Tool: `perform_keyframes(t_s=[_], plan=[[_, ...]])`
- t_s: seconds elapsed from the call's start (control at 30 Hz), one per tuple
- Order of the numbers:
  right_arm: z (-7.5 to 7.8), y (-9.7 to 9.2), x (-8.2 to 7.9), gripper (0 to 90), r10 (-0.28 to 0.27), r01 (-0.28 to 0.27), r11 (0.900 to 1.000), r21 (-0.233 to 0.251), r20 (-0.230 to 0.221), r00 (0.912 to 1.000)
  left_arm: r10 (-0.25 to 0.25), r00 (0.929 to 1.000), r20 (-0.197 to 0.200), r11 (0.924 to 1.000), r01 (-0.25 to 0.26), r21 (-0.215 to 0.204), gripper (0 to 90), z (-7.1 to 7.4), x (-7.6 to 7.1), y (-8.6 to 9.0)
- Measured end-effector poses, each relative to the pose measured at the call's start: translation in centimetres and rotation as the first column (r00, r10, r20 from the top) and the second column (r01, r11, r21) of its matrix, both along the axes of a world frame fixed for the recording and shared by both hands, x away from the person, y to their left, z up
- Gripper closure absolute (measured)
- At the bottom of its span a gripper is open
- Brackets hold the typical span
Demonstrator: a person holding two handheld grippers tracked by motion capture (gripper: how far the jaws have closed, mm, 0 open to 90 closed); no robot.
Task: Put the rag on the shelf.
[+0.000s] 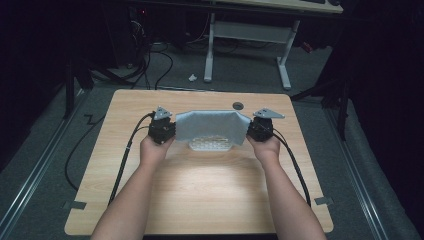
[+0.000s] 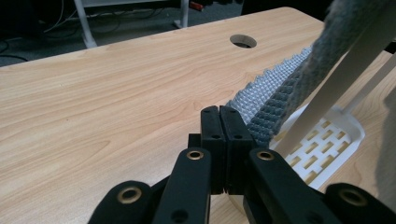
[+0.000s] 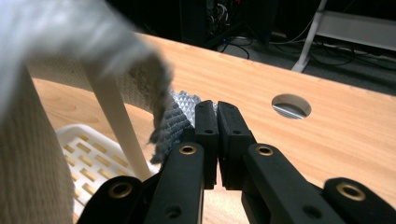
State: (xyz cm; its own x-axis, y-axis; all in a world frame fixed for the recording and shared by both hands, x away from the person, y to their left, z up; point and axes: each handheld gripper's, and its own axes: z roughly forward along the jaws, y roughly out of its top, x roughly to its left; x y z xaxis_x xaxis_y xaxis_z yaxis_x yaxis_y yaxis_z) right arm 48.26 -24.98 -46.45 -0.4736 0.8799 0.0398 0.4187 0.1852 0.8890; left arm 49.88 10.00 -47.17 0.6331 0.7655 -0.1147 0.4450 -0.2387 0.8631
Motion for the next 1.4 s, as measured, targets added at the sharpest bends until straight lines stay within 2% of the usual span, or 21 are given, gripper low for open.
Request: perform_keyframes(t_s=[0.13,0.2,0.23,0.33,0.77,0.87,0.9,1.03,1.27,1.4], plan=[[-0.2,0.1,-0.1,85.7,-0.003,0.003,1.0,0.0,-0.004,1.0,0.002,1.0,-0.002,1.0,-0.002,-0.005,88.4,0.1,-0.1,0.1],[-0.1,0.1,0.0,84.5,-0.005,0.005,1.0,0.003,-0.001,1.0,0.008,1.0,0.001,0.9999,-0.008,-0.01,86.0,0.1,-0.1,0.3],[0.1,0.0,-0.1,81.7,-0.012,0.012,0.9999,0.003,0.001,0.9999,0.013,0.9999,0.001,0.9998,-0.013,-0.013,80.9,0.1,-0.1,0.4],[0.4,-0.3,-0.1,79.7,-0.023,0.023,0.9997,0.009,0.01,0.9997,0.022,0.9997,-0.007,0.9996,-0.022,-0.019,77.9,0.2,-0.1,0.6],[2.1,-1.9,-0.3,72.2,-0.048,0.047,0.9988,0.016,0.051,0.9976,0.095,0.9949,0.035,0.9948,-0.093,-0.041,64.5,1.9,-0.3,2.6],[2.3,-2.2,-0.4,70.7,-0.056,0.054,0.9982,0.024,0.052,0.9971,0.108,0.9928,0.052,0.9935,-0.106,-0.04,59.7,2.3,-0.5,3.1],[2.4,-2.3,-0.5,70.3,-0.059,0.059,0.9981,0.019,0.052,0.9969,0.115,0.9919,0.055,0.9928,-0.112,-0.041,54.8,2.3,-0.5,3.2],[2.5,-2.4,-0.6,70.3,-0.061,0.06,0.998,0.019,0.053,0.9967,0.135,0.9889,0.061,0.9889,-0.131,-0.069,50.3,2.5,-0.5,3.8],[2.5,-2.4,-0.6,68.6,-0.062,0.061,0.9981,0.014,0.054,0.9966,0.162,0.985,0.06,0.9841,-0.156,-0.084,46.8,2.5,-0.5,4.2],[2.4,-2.7,-0.5,66.3,-0.068,0.068,0.9977,0.007,0.047,0.9966,0.15,0.9868,0.061,0.9861,-0.144,-0.083,46.8,2.5,-0.6,4.1]])
